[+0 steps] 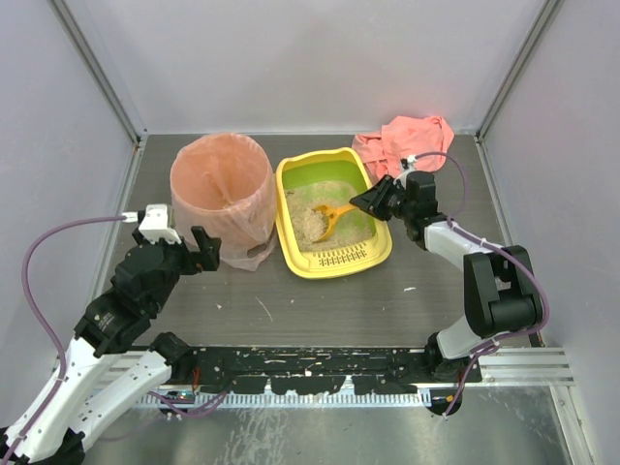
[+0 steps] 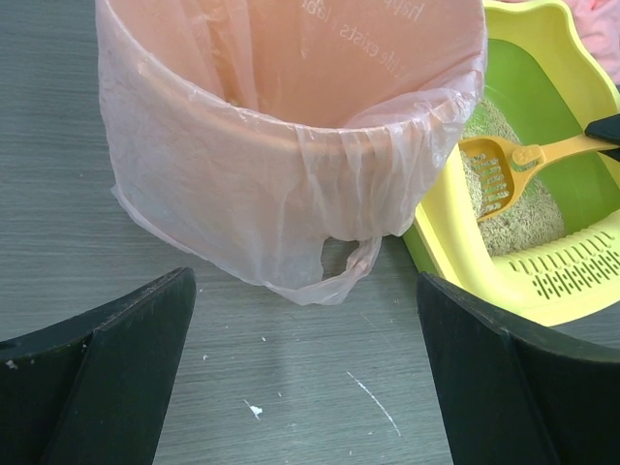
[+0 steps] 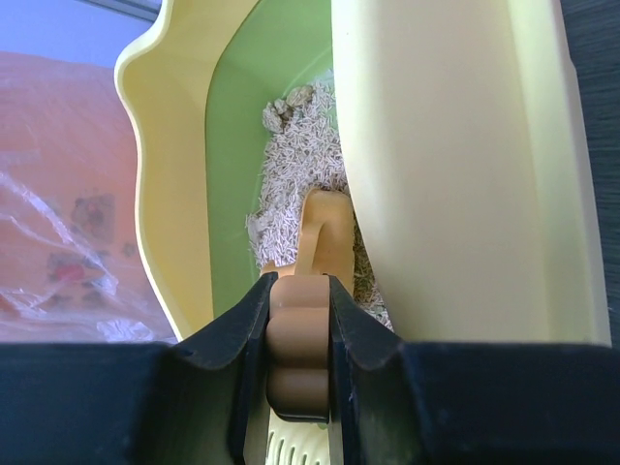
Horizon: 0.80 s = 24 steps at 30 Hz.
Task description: Clean the litter box
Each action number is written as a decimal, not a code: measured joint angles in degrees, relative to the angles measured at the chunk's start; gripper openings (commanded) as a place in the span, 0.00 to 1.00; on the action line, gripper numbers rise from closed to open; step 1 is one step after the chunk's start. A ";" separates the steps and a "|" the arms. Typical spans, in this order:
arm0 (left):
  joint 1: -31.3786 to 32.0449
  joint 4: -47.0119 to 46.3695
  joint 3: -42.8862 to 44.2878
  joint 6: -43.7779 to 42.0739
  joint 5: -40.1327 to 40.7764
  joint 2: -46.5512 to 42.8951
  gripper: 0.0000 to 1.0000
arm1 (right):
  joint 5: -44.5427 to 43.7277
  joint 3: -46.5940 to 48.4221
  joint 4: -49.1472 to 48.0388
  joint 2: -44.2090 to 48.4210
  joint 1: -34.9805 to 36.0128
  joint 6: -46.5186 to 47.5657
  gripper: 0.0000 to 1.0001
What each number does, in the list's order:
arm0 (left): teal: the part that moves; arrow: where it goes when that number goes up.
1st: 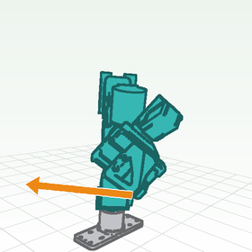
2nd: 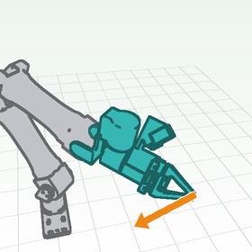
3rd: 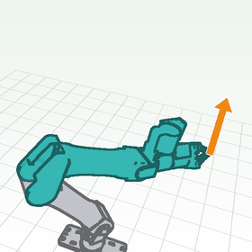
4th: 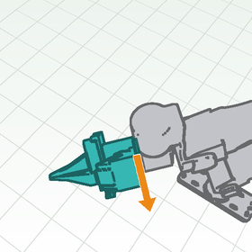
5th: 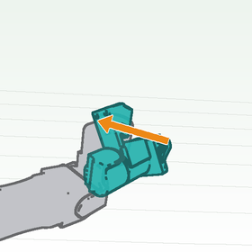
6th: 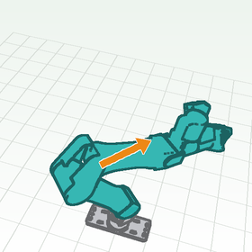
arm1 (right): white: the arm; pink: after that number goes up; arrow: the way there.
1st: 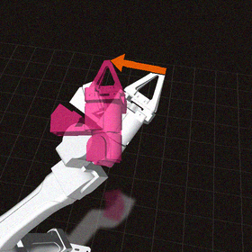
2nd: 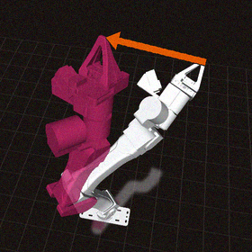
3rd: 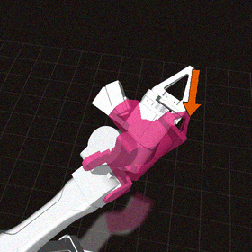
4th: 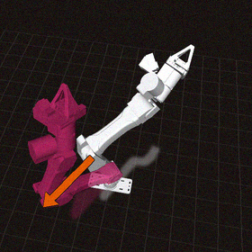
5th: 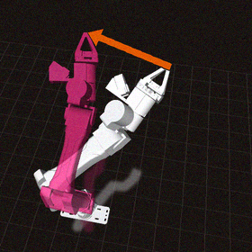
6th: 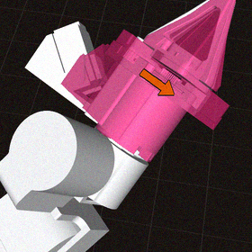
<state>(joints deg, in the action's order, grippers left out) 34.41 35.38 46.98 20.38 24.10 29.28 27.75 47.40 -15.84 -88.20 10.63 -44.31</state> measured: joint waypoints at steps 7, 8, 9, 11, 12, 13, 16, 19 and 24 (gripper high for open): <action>0.00 -0.37 0.00 0.04 -0.39 0.39 0.98 | 0.26 -3.63 -5.75 0.00 0.46 -4.39 0.01; 0.00 -0.44 0.00 0.04 -0.39 0.39 0.98 | 0.28 -4.17 -6.43 0.00 0.46 -4.98 0.01; 0.00 -0.46 0.00 0.04 -0.39 0.39 0.98 | 0.24 -4.55 -6.75 0.09 0.42 -5.51 0.01; 0.00 -0.46 0.00 0.02 -0.37 0.39 0.98 | 0.26 -5.05 -6.91 0.55 0.28 -6.25 0.01; 0.00 -0.46 0.00 0.00 -0.35 0.39 0.98 | 0.31 -5.27 -6.91 0.96 0.17 -6.69 0.01; 0.00 -0.46 0.00 0.00 -0.35 0.37 0.98 | 0.42 -5.51 -6.86 1.42 0.04 -6.99 0.01; 0.00 -0.46 0.00 -0.02 -0.31 0.28 0.98 | 1.14 -6.62 -6.84 3.58 -1.09 -8.39 0.01; 0.00 -0.44 0.00 -0.04 -0.28 0.11 0.98 | 2.21 -7.34 -6.91 6.34 -2.78 -9.92 0.01; 0.00 -0.44 0.02 -0.09 -0.24 0.07 0.98 | 3.52 -7.80 -8.02 9.14 -5.86 -11.61 0.01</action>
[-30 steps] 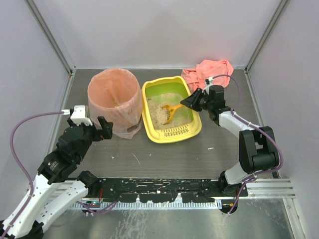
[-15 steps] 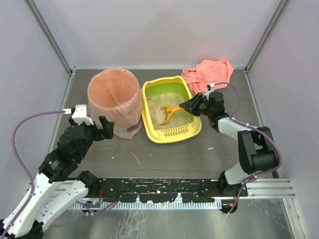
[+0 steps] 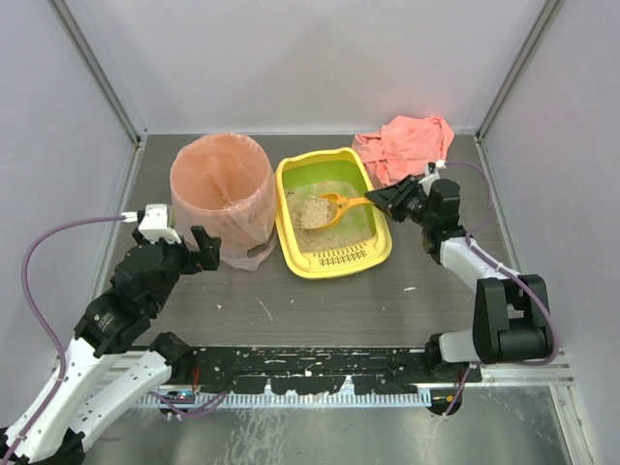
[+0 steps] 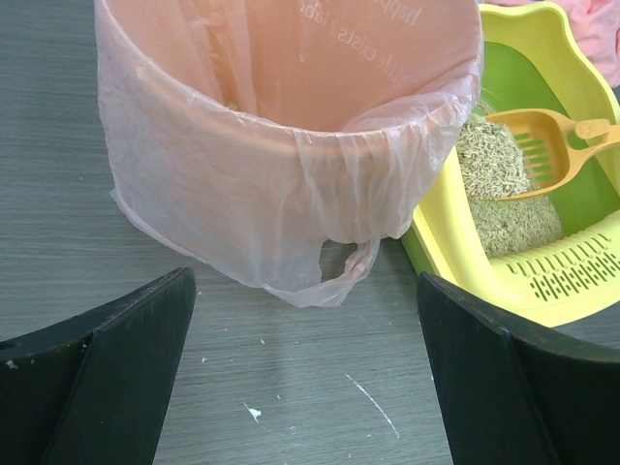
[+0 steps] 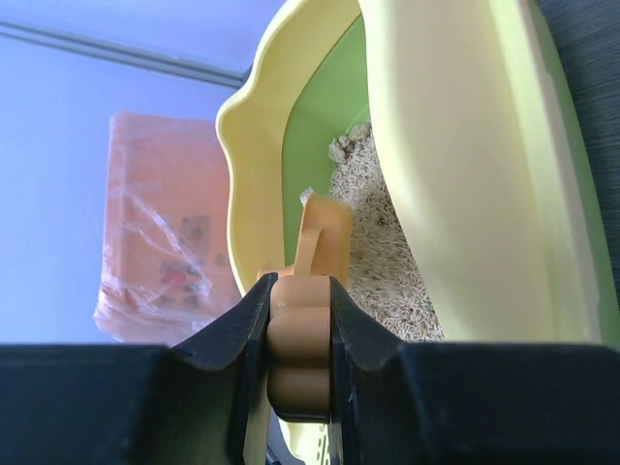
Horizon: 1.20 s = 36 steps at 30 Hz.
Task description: Clean the litter box
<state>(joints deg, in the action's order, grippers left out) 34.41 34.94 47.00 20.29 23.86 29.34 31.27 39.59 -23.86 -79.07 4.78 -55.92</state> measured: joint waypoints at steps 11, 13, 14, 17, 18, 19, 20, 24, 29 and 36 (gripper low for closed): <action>0.00 0.00 0.02 -0.15 0.24 0.00 0.98 | 7.69 -4.81 -6.62 0.81 -9.01 -4.74 0.01; 0.00 0.00 0.07 -0.15 0.24 0.02 0.98 | 9.60 -6.25 -10.08 0.52 -10.73 -7.30 0.01; 0.00 0.00 0.13 -0.15 0.24 0.02 0.98 | 10.47 -6.91 -12.50 0.13 -11.54 -8.72 0.01; 0.00 0.00 0.42 -0.17 0.24 0.09 0.98 | 12.26 -9.01 -20.26 -1.73 -13.07 -13.66 0.01; 0.00 0.00 0.52 -0.17 0.24 0.11 0.98 | 12.63 -9.81 -23.19 -2.58 -13.25 -15.41 0.01; 0.00 -0.02 0.61 -0.17 0.24 0.15 0.98 | 13.07 -10.56 -25.99 -3.50 -13.25 -17.22 0.01; 0.00 -0.02 0.66 -0.17 0.24 0.20 0.98 | 13.60 -11.17 -28.52 -4.33 -13.25 -18.80 0.01; 0.00 -0.07 1.09 -0.20 0.20 0.94 0.98 | 14.88 -14.19 -36.96 -6.25 -14.34 -24.68 0.01; 0.00 -0.37 1.51 -0.20 0.17 1.38 0.98 | 14.91 -14.53 -41.35 -6.95 -13.97 -27.34 0.01; 0.00 -0.59 1.73 -0.22 0.17 1.55 0.98 | 14.43 -15.04 -43.04 -6.84 -13.68 -28.33 0.01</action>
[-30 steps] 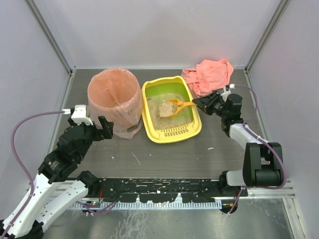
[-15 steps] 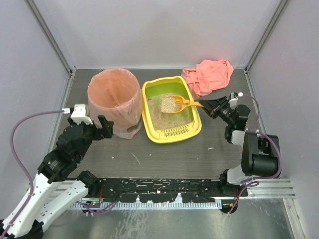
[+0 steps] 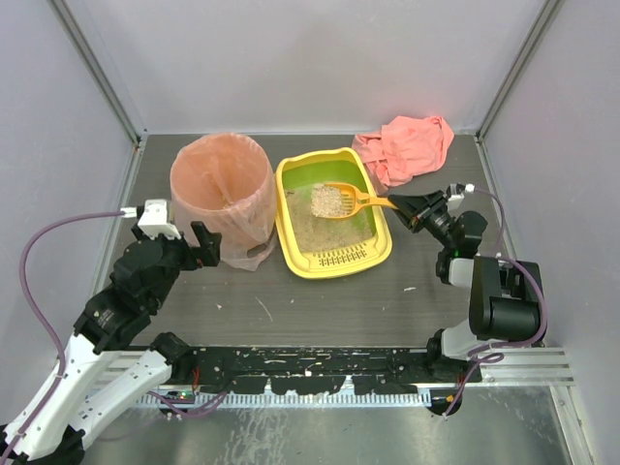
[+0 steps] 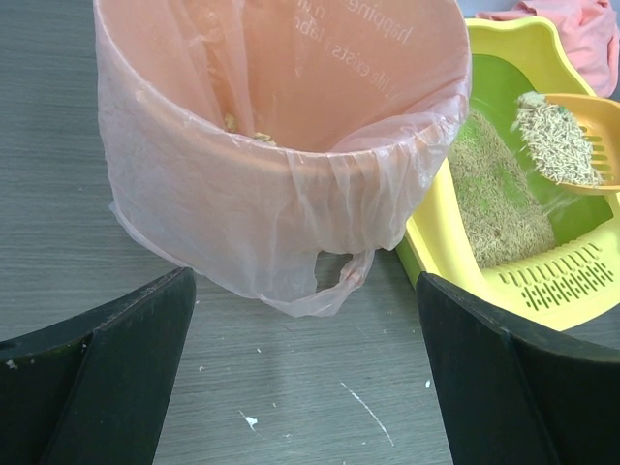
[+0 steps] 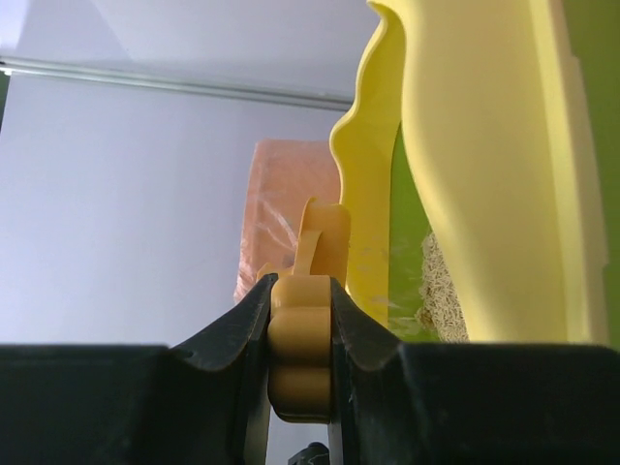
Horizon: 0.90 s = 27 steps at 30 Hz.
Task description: Clean the litter box
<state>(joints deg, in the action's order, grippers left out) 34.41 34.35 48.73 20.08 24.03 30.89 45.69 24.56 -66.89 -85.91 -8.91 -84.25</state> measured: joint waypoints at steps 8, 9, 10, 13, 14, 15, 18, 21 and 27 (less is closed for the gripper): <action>0.00 -0.33 0.42 0.00 -0.15 1.29 0.98 | -0.87 -0.83 1.77 0.61 0.79 0.72 0.01; 0.00 -0.37 0.52 0.00 -0.28 1.46 0.98 | -1.03 -0.76 2.27 0.74 0.92 1.18 0.01; 0.00 -0.52 0.55 0.00 -0.28 1.51 0.98 | -1.40 -0.48 2.86 0.76 1.20 1.79 0.01; 0.00 -0.90 0.59 0.00 -0.31 1.51 0.98 | -1.75 -0.17 4.11 1.29 1.55 2.60 0.00; 0.00 -0.87 0.63 -0.02 -0.33 1.53 0.98 | -1.88 -0.26 4.61 1.68 1.38 2.62 0.00; 0.00 -0.90 0.66 0.00 -0.33 1.55 0.98 | -2.08 -0.28 4.98 1.99 1.29 2.93 0.01; 0.00 -1.07 0.68 -0.02 -0.31 1.44 0.98 | -2.93 0.31 5.35 1.79 1.90 3.50 0.01; 0.00 -1.07 0.68 0.00 -0.31 1.40 0.98 | -3.19 -0.22 4.00 1.29 1.33 2.69 0.01; 0.00 -1.05 0.68 -0.02 -0.31 1.29 0.98 | -3.85 0.07 1.25 -2.78 2.08 1.01 0.01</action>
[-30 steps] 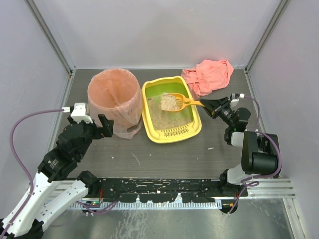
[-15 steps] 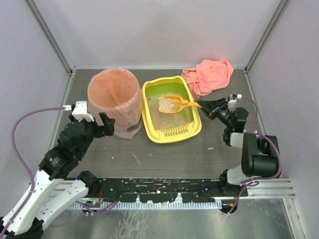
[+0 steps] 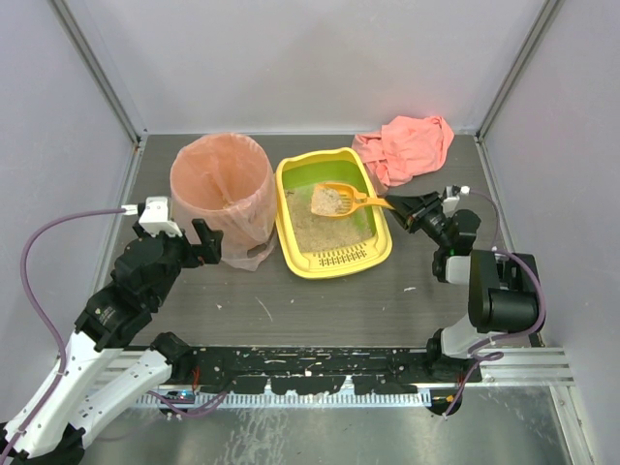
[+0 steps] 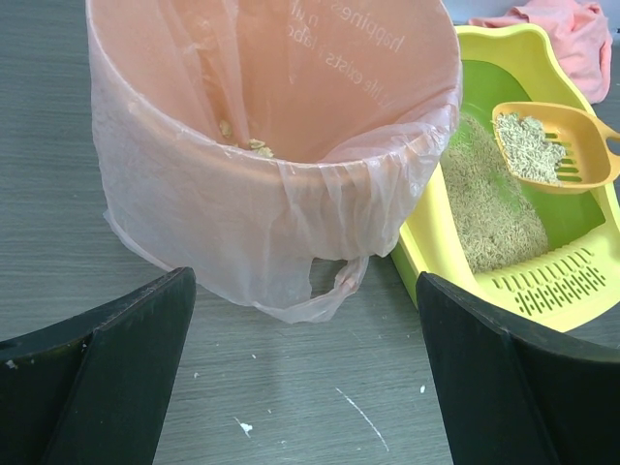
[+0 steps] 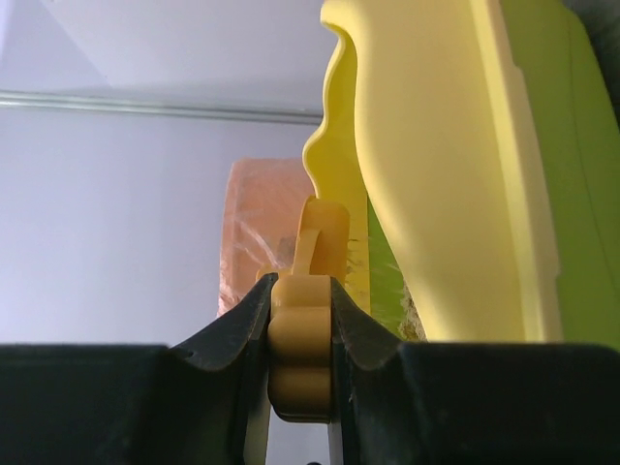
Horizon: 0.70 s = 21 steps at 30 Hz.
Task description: Clean the litter box
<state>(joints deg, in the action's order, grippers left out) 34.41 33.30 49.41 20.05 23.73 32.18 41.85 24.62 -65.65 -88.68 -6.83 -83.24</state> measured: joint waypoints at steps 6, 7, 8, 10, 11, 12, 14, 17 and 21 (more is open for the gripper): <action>0.00 -0.02 0.02 -0.20 0.04 -0.11 0.98 | -0.90 0.42 1.14 1.20 1.16 1.16 0.01; 0.00 0.02 0.02 -0.20 0.02 -0.09 0.98 | -0.98 -0.11 1.25 1.95 0.46 1.16 0.01; 0.00 0.00 0.04 -0.20 0.02 -0.07 0.98 | -1.01 -0.20 1.36 2.21 0.04 1.29 0.01; 0.00 -0.04 0.04 -0.17 0.04 -0.09 0.98 | -1.33 0.79 1.62 2.08 0.28 1.97 0.00; 0.00 -0.07 0.04 -0.20 0.04 -0.09 0.98 | -1.36 0.85 1.44 2.08 0.44 2.01 0.00; 0.00 -0.07 0.04 -0.17 0.02 -0.09 0.98 | -1.38 0.57 1.29 2.32 0.28 1.77 0.01; 0.00 0.00 0.04 -0.15 0.02 -0.07 0.98 | -1.40 -0.02 1.55 2.58 -0.13 1.55 0.01; 0.00 -0.04 0.02 -0.15 0.07 -0.20 0.98 | -1.51 0.81 2.03 2.40 0.68 2.14 0.01; 0.00 0.02 0.02 -0.15 0.04 -0.37 0.98 | -1.68 0.22 1.95 2.82 0.79 1.88 0.01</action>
<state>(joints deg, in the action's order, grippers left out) 34.41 33.32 49.43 19.90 23.77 31.81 40.16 24.84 -63.70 -85.86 -6.04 -81.36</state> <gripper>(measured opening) 0.980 0.275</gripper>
